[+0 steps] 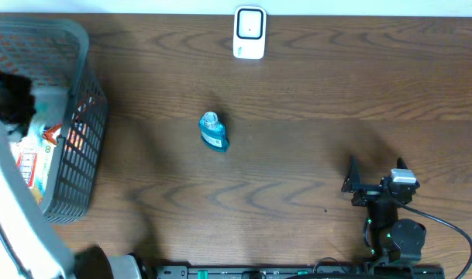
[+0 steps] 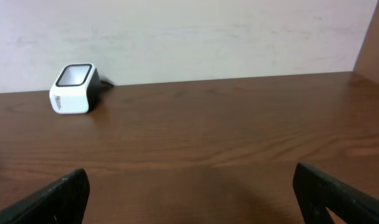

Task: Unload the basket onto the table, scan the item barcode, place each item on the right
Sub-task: 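Reach the left gripper back into the basket and grasp the wipes pack, then lift the light-blue wipes pack and present it to the scanner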

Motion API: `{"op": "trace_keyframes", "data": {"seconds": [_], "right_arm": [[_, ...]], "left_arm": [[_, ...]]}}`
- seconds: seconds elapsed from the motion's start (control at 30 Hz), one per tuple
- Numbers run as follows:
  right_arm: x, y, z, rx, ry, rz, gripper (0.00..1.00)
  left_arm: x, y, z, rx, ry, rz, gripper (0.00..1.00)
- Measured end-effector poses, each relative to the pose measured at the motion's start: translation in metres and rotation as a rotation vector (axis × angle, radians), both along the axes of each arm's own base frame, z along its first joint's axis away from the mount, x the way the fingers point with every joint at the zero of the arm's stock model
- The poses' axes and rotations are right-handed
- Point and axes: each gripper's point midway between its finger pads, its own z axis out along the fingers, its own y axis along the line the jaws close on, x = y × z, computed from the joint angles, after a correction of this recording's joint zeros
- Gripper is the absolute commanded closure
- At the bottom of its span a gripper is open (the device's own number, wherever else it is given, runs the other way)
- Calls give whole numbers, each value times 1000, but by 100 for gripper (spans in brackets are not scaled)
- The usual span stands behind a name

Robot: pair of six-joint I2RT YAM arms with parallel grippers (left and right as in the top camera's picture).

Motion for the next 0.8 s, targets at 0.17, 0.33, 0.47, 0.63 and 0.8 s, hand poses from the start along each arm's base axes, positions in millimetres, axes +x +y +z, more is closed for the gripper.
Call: {"op": "trace_keyframes", "data": {"seconds": [0.17, 0.33, 0.47, 0.63, 0.8], "right_arm": [[0, 0, 0, 0, 0, 0, 1], [0, 0, 0, 0, 0, 0, 1], [0, 0, 0, 0, 0, 0, 1], [0, 0, 0, 0, 0, 0, 1], [0, 0, 0, 0, 0, 0, 1]], "left_arm": [[19, -94, 60, 52, -253, -294, 93], [37, -203, 77, 27, -354, -607, 92], [53, -285, 43, -4, -278, -804, 93], [70, -380, -38, -13, -100, -989, 93], [70, -469, -99, -45, -48, -1193, 93]]}}
